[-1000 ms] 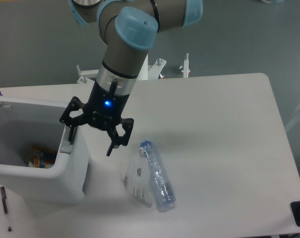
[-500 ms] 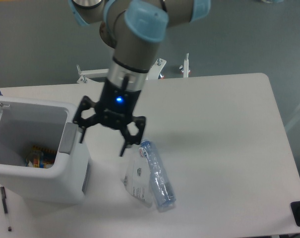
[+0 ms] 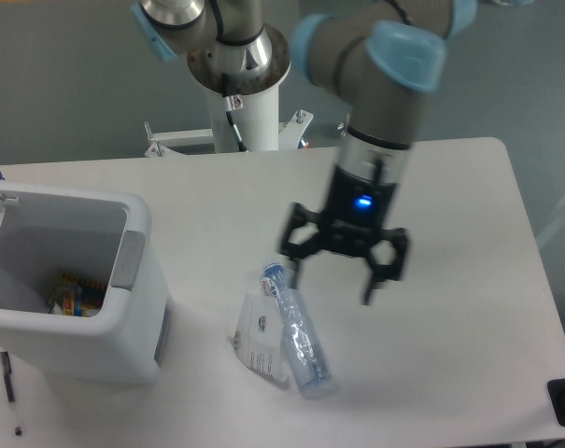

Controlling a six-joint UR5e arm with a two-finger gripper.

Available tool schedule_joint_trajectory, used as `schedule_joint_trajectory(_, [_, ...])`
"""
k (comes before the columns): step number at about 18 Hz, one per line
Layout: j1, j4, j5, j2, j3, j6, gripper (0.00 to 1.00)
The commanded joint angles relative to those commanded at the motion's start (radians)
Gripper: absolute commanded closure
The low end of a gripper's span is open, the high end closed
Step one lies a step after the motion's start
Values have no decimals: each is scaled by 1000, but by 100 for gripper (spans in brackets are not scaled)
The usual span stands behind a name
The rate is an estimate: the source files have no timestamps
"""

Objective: Open the trash can

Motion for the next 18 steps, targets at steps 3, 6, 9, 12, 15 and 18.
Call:
schedule_joint_trajectory(3, [0,-6,106,-58,38,150,0])
schedule_joint_trajectory(6, [32,-70,195,-101,83,256,0])
schedule_joint_trajectory(9, [38,-165,246,-97,103,373,0])
schedule_joint_trajectory(12, [29,-198,327,-98,103,432,0])
schedule_joint_trajectory(15, [26,-190,340,-92,83,448,0])
schedule_joint_trajectory(18, [25,-181,340,-88,66,449,0])
